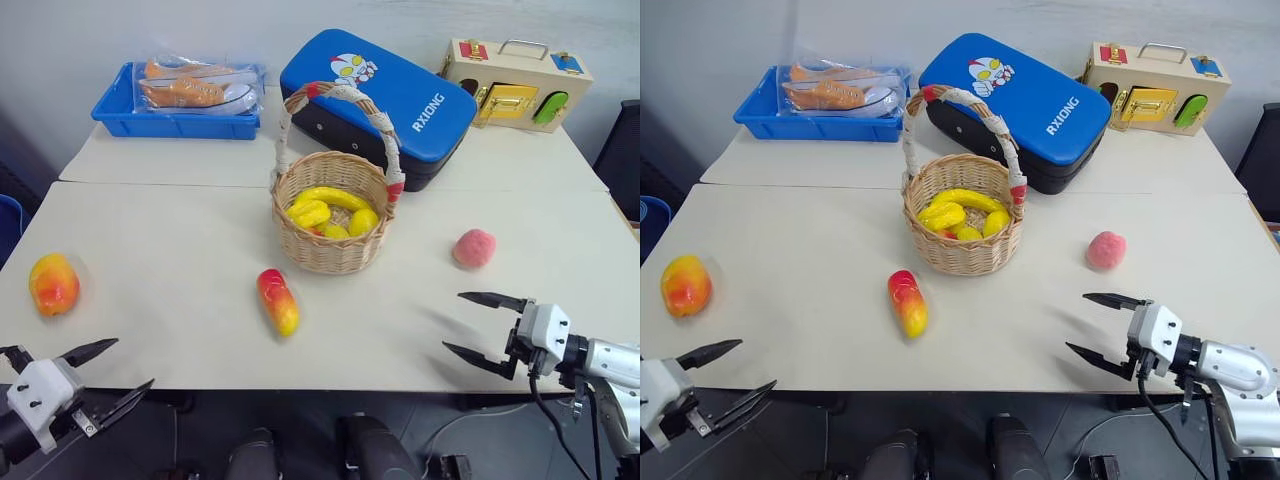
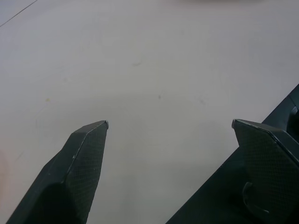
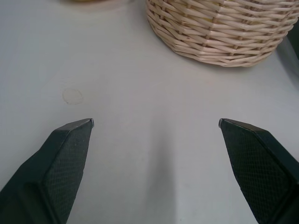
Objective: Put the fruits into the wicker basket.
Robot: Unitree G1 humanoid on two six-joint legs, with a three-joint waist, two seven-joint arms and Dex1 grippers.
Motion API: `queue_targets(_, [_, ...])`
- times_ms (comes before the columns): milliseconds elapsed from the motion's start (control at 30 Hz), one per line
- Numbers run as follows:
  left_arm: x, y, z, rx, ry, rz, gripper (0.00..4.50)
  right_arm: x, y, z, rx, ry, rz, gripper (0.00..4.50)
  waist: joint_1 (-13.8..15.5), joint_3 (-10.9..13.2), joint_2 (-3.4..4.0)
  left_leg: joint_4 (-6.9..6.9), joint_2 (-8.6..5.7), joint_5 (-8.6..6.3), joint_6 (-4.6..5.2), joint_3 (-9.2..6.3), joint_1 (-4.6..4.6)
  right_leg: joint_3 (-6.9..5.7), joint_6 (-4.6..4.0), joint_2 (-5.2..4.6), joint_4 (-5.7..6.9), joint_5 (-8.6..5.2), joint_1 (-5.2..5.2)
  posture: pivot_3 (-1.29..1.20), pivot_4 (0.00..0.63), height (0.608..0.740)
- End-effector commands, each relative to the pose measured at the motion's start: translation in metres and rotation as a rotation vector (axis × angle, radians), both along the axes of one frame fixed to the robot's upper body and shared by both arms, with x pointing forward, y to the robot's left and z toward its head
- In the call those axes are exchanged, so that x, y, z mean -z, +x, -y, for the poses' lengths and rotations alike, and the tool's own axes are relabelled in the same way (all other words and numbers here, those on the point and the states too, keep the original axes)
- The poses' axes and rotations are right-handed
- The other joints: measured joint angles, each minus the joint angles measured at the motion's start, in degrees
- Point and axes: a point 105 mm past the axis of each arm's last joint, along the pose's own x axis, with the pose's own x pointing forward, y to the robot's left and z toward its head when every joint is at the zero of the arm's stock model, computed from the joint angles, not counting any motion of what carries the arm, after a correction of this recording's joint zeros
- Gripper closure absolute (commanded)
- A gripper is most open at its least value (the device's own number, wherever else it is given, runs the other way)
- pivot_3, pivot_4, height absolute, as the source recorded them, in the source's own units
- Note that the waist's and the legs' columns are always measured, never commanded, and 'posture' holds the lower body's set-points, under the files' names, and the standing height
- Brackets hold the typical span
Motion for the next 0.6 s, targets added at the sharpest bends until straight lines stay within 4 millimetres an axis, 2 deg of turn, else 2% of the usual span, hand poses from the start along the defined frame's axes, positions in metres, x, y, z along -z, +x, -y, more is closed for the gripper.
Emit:
queue_targets(33, [-0.008,0.003,-0.007,-0.021,0.030,0.039,0.03,-0.005,0.003,0.001,0.003,0.002,0.037,0.00,0.01,0.00,0.00,0.00,0.00,0.00,0.00,0.00,0.00,0.00,0.00,0.00,0.00,0.00,0.00,0.00,0.150,0.740])
queue_targets(267, [-0.020,0.006,-0.001,-0.001,-0.036,0.079,0.03,-0.005,0.005,-0.007,-0.027,0.037,0.052,0.00,0.03,0.00,0.00,0.02,0.00,0.00,0.00,0.00,0.00,-0.01,0.01,0.00,0.00,0.01,0.02,0.00,0.150,0.740])
queue_targets(400, [-0.032,0.008,-0.002,-0.054,-0.128,0.128,0.03,-0.010,0.001,-0.021,-0.097,0.120,0.020,0.00,0.03,0.00,-0.01,0.02,0.01,0.00,0.00,-0.01,0.02,-0.02,0.02,0.00,0.01,0.01,0.04,0.00,0.150,0.740])
queue_targets(500, [-0.042,0.005,-0.013,-0.156,-0.188,0.163,0.03,-0.026,-0.002,-0.041,-0.203,0.174,0.058,0.00,-0.19,0.01,0.02,0.02,0.03,0.00,0.00,-0.02,0.02,-0.02,0.03,0.01,0.03,0.02,0.05,0.00,0.150,0.740])
queue_targets(600, [-0.047,-0.019,-0.037,-0.361,-0.308,0.191,0.03,-0.057,0.001,-0.070,-0.288,0.297,0.110,0.00,-1.67,0.01,0.01,0.02,0.11,0.00,-0.03,0.01,0.04,0.01,0.04,0.05,0.09,0.02,0.05,0.00,0.150,0.740])
